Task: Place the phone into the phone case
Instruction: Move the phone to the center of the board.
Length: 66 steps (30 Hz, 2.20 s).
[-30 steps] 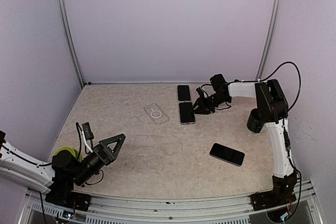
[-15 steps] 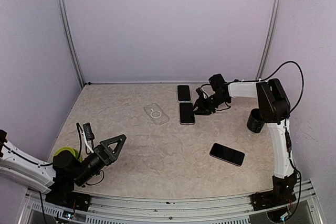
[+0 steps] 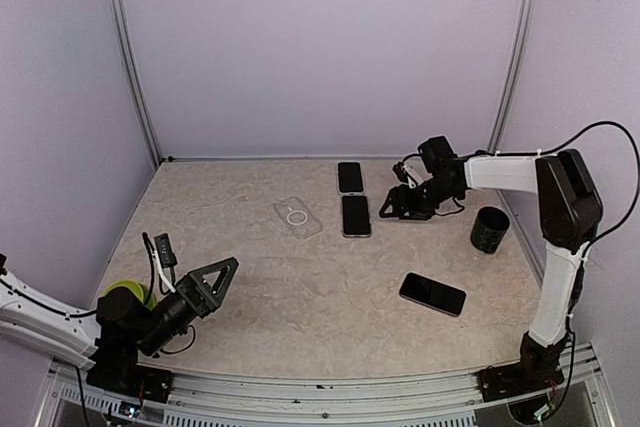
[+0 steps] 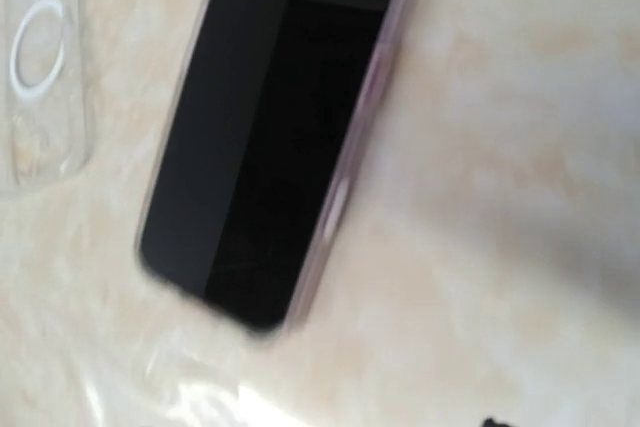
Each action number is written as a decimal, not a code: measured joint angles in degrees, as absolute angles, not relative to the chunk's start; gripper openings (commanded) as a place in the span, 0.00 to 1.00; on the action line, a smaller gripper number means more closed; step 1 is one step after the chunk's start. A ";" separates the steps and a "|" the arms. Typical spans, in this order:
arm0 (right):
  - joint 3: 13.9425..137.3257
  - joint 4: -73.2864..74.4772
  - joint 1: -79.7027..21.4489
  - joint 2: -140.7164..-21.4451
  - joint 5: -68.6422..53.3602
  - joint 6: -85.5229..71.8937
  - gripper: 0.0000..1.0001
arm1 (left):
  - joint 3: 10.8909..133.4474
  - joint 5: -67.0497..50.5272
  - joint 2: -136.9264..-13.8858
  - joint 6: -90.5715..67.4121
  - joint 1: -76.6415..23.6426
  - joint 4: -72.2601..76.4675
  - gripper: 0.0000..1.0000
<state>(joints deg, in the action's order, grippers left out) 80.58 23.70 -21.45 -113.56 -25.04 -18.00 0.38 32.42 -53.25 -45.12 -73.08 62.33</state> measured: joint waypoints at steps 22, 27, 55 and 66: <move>40.77 23.59 -29.56 -71.90 -2.26 -30.09 0.95 | 1.72 31.46 -51.79 -42.59 -73.14 54.19 0.99; 34.61 25.45 -30.00 -68.84 1.41 -35.88 0.96 | 4.64 32.27 -52.80 -41.89 -73.19 51.51 0.99; 25.45 24.45 -31.77 -63.26 0.69 -46.13 0.92 | 9.08 35.31 -55.83 -40.77 -73.19 47.05 0.99; 32.16 15.70 -37.45 -76.34 1.30 -43.83 0.91 | 9.08 39.35 -53.58 -42.61 -73.21 42.87 0.99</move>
<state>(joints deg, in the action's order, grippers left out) 32.16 15.70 -37.45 -76.34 1.30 -43.83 9.08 39.35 -53.58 -42.61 -73.21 42.87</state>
